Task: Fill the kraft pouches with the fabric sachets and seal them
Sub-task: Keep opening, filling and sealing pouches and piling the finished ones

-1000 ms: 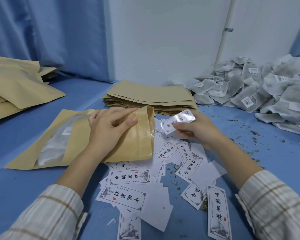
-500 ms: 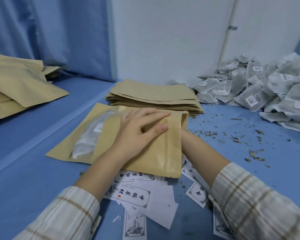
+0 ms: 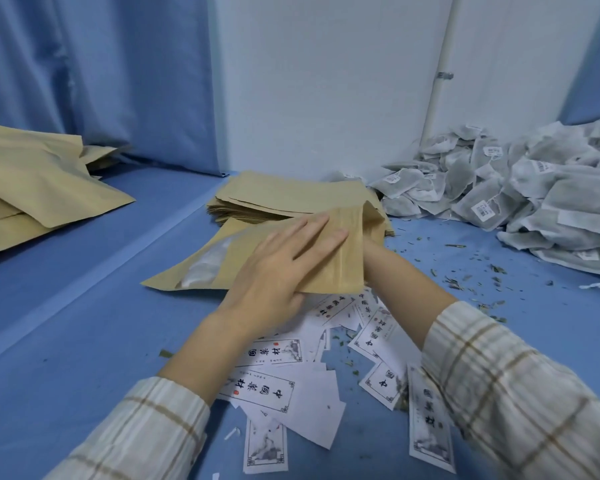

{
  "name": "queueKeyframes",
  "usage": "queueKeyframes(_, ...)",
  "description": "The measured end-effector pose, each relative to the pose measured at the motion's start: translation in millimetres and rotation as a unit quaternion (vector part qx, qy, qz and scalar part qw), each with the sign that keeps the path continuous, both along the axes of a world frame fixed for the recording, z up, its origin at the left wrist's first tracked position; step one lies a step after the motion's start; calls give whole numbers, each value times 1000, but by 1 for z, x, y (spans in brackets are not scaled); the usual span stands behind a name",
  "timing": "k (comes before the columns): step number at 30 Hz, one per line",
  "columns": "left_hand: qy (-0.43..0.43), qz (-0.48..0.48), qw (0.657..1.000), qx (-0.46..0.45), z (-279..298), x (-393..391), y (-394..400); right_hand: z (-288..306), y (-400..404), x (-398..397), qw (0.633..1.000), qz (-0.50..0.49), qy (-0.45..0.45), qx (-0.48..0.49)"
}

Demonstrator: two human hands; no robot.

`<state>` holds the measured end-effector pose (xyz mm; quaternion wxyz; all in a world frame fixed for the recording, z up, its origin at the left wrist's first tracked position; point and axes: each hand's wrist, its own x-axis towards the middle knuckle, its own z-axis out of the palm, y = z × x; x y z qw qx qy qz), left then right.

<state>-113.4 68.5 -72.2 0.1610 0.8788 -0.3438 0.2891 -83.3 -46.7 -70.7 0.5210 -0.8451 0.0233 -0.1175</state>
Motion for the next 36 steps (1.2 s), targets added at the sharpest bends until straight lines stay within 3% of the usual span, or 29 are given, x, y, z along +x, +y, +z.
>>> queueKeyframes(1,-20,-2,1000,-17,1,-1,1,17,-9,6,998,30,28,43)
queueKeyframes(2,-31,-2,999,-38,2,-1,4,27,-30,5,983,126,111,78)
queueKeyframes(3,-39,2,997,-66,4,0,8,34,-36,-6,984,169,43,-37)
queueKeyframes(6,-24,-2,984,-174,17,4,20,78,-79,5,976,181,-103,-69)
queueKeyframes(10,-1,-49,960,-275,48,3,19,95,-96,-4,902,183,-275,-276)
queueKeyframes(13,-14,15,944,-328,71,-6,12,117,-117,-2,873,137,-330,-332)
queueKeyframes(16,64,45,917,-390,93,-10,8,139,-126,-8,891,147,-333,-271)
queueKeyframes(19,90,39,907,-409,120,-12,7,170,-142,-17,930,226,-247,-152)
queueKeyframes(21,101,10,899,-426,138,-16,1,185,-148,-22,941,224,-235,-97)
queueKeyframes(27,182,-76,834,-516,188,-14,-15,215,-157,-24,942,132,-306,28)
queueKeyframes(31,205,-86,798,-560,201,-14,-33,223,-156,-25,944,112,-281,133)
queueKeyframes(36,213,-75,728,-647,191,-6,-42,219,-169,-28,942,83,-258,200)
